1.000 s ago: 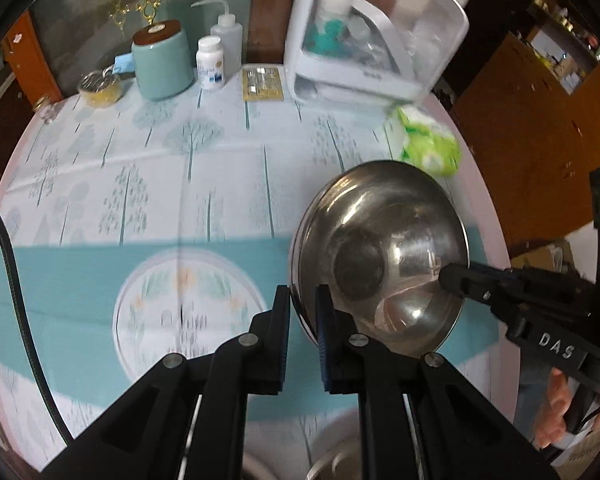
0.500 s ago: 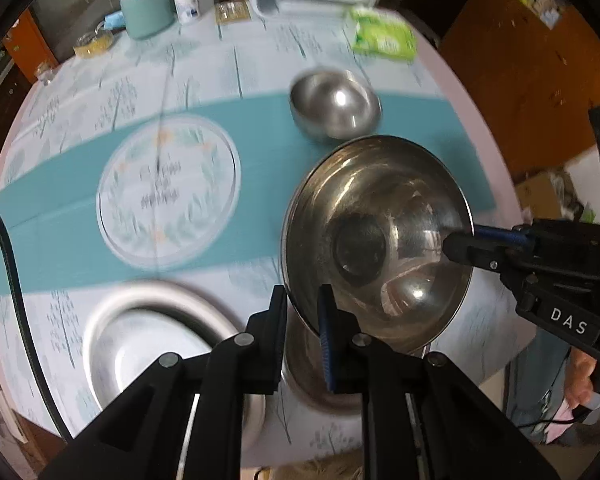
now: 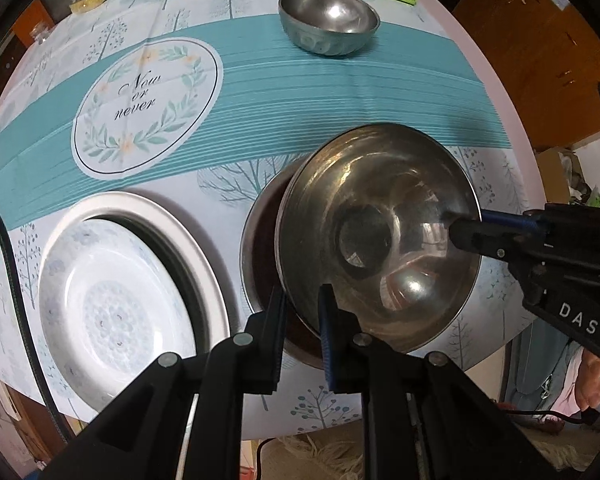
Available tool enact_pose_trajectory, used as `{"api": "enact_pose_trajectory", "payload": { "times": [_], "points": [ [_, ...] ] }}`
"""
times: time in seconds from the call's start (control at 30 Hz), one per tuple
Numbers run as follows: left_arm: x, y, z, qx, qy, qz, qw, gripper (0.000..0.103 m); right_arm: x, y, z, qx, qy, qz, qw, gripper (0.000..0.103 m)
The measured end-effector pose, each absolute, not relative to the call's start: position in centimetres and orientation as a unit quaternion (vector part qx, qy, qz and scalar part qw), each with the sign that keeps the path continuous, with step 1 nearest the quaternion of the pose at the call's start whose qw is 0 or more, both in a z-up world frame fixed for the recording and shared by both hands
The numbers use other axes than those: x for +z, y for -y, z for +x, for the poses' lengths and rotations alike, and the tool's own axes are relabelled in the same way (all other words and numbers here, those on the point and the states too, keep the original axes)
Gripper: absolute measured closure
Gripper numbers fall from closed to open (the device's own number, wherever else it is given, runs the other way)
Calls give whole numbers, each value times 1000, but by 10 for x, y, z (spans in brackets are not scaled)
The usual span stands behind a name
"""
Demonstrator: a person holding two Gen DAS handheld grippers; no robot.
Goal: Organize plates and bowls
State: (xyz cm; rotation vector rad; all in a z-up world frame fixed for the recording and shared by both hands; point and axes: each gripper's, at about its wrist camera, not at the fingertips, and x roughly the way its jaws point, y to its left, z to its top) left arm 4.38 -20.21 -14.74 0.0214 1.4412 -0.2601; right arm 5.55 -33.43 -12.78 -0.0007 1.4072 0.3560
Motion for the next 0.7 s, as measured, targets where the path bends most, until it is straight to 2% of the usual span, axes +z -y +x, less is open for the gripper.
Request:
{"api": "enact_pose_trajectory", "payload": {
  "times": [0.3, 0.37, 0.4, 0.5, 0.6, 0.7],
  "points": [
    [-161, 202, 44, -118, -668, 19, 734, 88, -147, 328, 56, 161, -659, -17, 734, 90],
    [-162, 204, 46, -121, -668, 22, 734, 81, -148, 325, 55, 160, -660, -26, 734, 89],
    [-160, 205, 45, -124, -665, 25, 736, 72, -148, 325, 55, 159, -658, -27, 735, 88],
    [-153, 207, 45, -120, -653, 36, 747, 56, -145, 325, 56, 159, -655, -25, 738, 86],
    [-144, 207, 45, -121, -642, 42, 756, 54, -140, 327, 57, 160, -651, -21, 742, 79],
    [-137, 205, 47, -123, -636, 43, 761, 54, -135, 326, 57, 162, -646, -24, 746, 79]
  ]
}}
